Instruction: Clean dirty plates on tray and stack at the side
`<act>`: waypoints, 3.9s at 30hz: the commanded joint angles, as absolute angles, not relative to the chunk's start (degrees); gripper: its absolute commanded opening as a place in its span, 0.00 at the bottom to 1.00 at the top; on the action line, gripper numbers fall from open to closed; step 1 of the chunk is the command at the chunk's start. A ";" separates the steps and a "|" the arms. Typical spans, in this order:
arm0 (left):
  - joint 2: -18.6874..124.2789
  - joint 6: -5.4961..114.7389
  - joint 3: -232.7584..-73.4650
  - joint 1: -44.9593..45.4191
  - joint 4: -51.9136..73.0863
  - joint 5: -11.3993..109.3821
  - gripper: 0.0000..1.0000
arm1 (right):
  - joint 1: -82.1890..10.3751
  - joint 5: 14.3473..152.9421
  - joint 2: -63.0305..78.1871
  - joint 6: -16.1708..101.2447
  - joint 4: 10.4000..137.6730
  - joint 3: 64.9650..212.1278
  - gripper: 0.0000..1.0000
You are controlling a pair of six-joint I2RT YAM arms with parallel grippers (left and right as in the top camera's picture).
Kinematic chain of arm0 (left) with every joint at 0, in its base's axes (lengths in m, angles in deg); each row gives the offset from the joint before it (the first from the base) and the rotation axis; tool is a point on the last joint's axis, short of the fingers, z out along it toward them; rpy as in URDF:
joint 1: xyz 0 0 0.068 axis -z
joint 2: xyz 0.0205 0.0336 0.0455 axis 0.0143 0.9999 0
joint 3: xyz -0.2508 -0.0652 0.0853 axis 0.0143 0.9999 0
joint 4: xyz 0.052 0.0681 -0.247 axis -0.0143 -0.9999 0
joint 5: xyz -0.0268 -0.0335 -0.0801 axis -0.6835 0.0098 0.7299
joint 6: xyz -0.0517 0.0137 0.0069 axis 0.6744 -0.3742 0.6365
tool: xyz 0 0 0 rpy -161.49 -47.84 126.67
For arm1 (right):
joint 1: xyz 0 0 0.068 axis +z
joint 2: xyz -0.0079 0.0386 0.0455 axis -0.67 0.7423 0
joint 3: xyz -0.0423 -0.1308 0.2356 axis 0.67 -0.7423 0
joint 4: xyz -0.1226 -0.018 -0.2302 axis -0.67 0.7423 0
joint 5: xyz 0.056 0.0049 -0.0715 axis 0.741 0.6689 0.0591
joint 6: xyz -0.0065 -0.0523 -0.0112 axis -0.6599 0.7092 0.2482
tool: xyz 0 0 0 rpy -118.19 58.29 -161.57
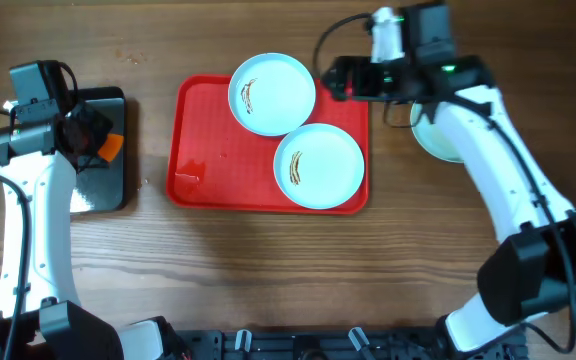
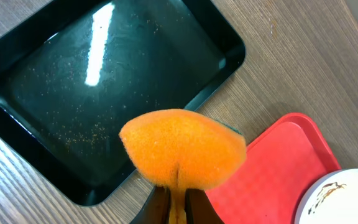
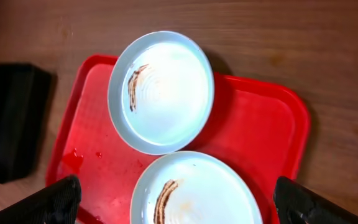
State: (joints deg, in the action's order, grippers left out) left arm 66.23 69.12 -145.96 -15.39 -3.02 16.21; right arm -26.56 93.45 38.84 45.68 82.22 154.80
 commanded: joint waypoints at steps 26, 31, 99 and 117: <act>66.34 67.88 -146.53 -15.19 -2.08 20.32 0.04 | -21.62 81.62 72.53 40.83 80.36 174.10 0.57; 66.34 67.88 -146.51 -15.19 -2.17 20.32 0.04 | -21.01 84.64 73.38 41.20 79.10 174.10 0.39; 94.16 48.82 -146.31 7.17 5.37 38.06 0.04 | -8.49 93.67 73.38 36.92 94.61 174.05 0.04; 97.22 58.35 -147.19 7.24 -1.71 -7.66 0.04 | -8.49 93.45 73.38 36.96 94.68 174.05 0.04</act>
State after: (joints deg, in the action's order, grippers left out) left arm 94.60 55.35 -148.52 8.31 -0.51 9.30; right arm -8.18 94.02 72.68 37.18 94.27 173.79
